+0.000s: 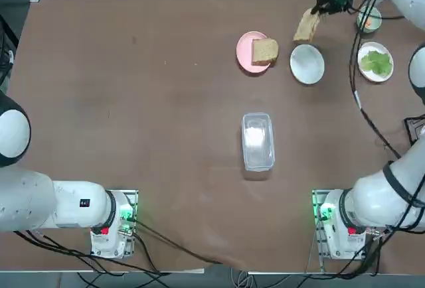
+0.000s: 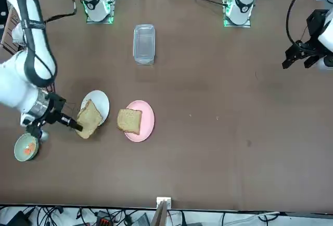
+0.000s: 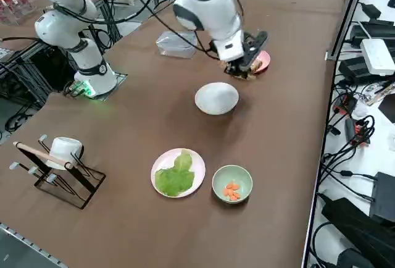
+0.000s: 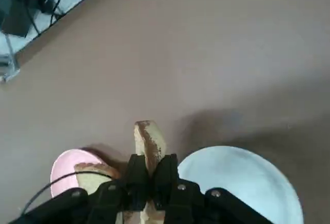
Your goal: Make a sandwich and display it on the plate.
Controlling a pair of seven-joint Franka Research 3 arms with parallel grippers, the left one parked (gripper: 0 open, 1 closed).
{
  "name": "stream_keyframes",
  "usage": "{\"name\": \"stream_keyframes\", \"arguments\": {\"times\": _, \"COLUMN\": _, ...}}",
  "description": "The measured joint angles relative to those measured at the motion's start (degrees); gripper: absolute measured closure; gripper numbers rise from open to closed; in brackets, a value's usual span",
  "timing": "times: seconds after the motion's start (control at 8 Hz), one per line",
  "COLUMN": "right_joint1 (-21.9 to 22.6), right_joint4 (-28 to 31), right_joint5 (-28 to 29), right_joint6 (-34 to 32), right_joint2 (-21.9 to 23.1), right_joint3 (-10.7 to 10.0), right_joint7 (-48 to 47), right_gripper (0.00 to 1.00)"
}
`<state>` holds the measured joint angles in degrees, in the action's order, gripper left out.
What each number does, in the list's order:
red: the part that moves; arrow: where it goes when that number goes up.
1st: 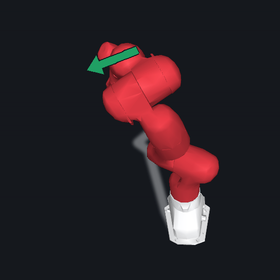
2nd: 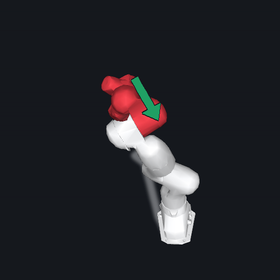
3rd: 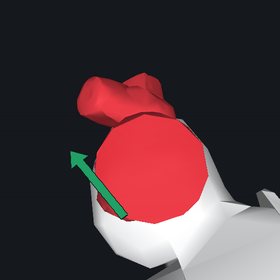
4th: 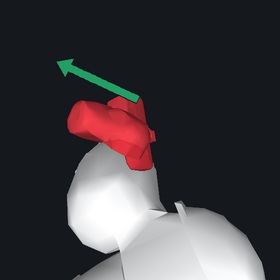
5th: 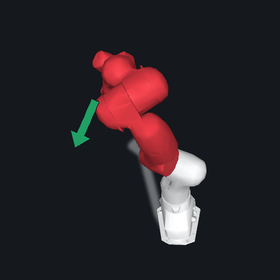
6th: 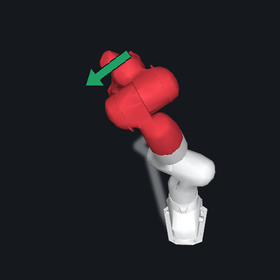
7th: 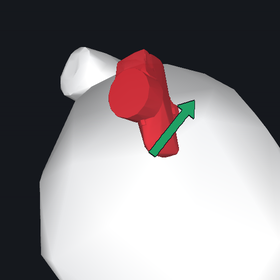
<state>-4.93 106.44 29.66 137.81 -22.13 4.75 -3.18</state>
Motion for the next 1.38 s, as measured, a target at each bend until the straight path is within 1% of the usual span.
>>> {"name": "stream_keyframes", "arguments": {"times": 0.12, "right_joint1": 0.0, "right_joint4": 3.3, "right_joint5": 2.7, "right_joint6": 3.7, "right_joint2": 0.8, "right_joint3": 0.0, "right_joint7": -0.9, "right_gripper": 0.92}}
{"name": "stream_keyframes", "arguments": {"times": 0.25, "right_joint1": 0.0, "right_joint4": 5.4, "right_joint5": 4.3, "right_joint6": 5.8, "right_joint2": 1.1, "right_joint3": 0.0, "right_joint7": -1.1, "right_gripper": 0.92}}
{"name": "stream_keyframes", "arguments": {"times": 0.38, "right_joint1": 0.0, "right_joint4": 6.8, "right_joint5": 4.8, "right_joint6": 6.4, "right_joint2": 1.5, "right_joint3": 0.0, "right_joint7": -1.1, "right_gripper": 0.92}}
{"name": "stream_keyframes", "arguments": {"times": 1.12, "right_joint1": -0.1, "right_joint4": 14.3, "right_joint5": 5.0, "right_joint6": 6.7, "right_joint2": 5.8, "right_joint3": 0.1, "right_joint7": -1.1, "right_gripper": 0.92}}
{"name": "stream_keyframes", "arguments": {"times": 1.38, "right_joint1": -0.1, "right_joint4": 15.4, "right_joint5": 5.1, "right_joint6": 6.9, "right_joint2": 6.1, "right_joint3": 0.0, "right_joint7": -1.1, "right_gripper": 0.92}}
